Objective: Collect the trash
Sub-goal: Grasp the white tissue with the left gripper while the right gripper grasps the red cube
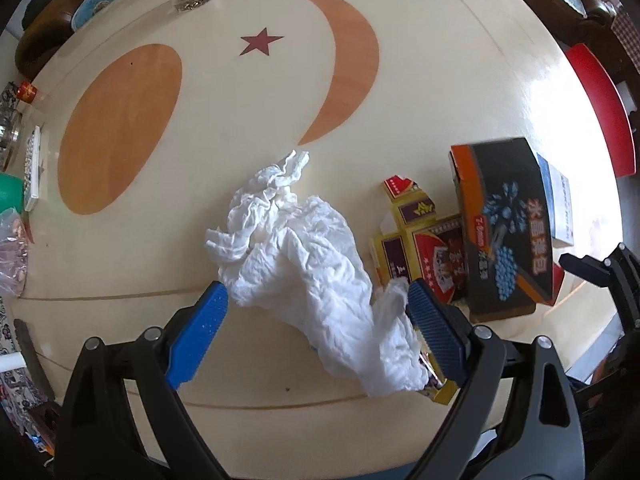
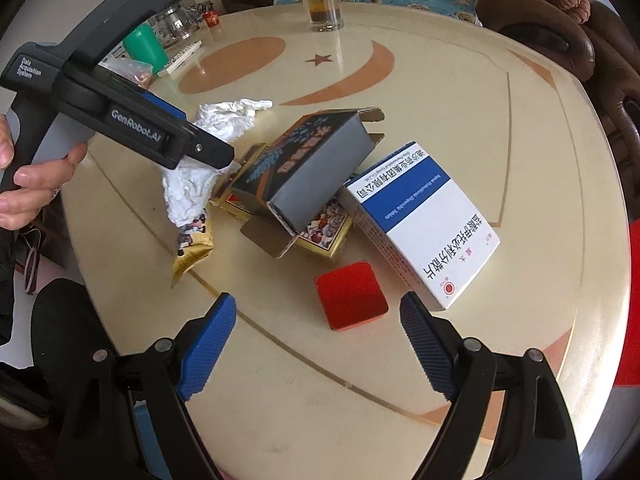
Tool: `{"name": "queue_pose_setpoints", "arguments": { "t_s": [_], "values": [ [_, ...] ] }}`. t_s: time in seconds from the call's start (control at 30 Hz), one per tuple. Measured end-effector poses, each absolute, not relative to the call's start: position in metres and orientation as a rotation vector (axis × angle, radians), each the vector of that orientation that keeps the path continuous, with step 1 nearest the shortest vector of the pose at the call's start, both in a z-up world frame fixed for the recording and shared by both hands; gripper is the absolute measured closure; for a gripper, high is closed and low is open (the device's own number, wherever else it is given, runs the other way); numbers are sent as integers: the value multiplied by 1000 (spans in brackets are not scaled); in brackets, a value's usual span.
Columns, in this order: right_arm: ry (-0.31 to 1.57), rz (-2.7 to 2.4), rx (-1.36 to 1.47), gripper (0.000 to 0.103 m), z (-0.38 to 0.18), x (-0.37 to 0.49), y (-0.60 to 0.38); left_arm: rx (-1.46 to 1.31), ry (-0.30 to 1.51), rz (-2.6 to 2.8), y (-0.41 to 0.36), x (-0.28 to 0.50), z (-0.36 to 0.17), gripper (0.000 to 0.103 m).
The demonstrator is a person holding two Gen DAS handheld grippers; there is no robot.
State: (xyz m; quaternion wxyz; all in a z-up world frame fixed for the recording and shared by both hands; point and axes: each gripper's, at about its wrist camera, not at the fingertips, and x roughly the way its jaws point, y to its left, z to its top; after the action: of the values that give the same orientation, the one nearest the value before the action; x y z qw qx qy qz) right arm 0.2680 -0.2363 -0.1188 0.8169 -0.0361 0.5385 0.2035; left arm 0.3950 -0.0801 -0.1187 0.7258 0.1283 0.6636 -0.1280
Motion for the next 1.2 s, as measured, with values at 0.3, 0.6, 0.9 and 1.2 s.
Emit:
{"name": "queue_pose_setpoints", "arguments": {
  "t_s": [0.3, 0.6, 0.9, 1.2],
  "values": [
    [1145, 435, -96, 33, -126, 273, -233, 205, 1487, -311, -66, 415, -132, 27],
    [1141, 397, -112, 61, -130, 274, -235, 169, 1497, -325, -54, 424, -138, 43],
    [1126, 357, -107, 69, -131, 275, -229, 165, 1530, -324, -43, 417, -141, 82],
    [1074, 284, -86, 69, -114, 268, -235, 150, 1446, -320, -28, 401, -115, 87]
  ]
}}
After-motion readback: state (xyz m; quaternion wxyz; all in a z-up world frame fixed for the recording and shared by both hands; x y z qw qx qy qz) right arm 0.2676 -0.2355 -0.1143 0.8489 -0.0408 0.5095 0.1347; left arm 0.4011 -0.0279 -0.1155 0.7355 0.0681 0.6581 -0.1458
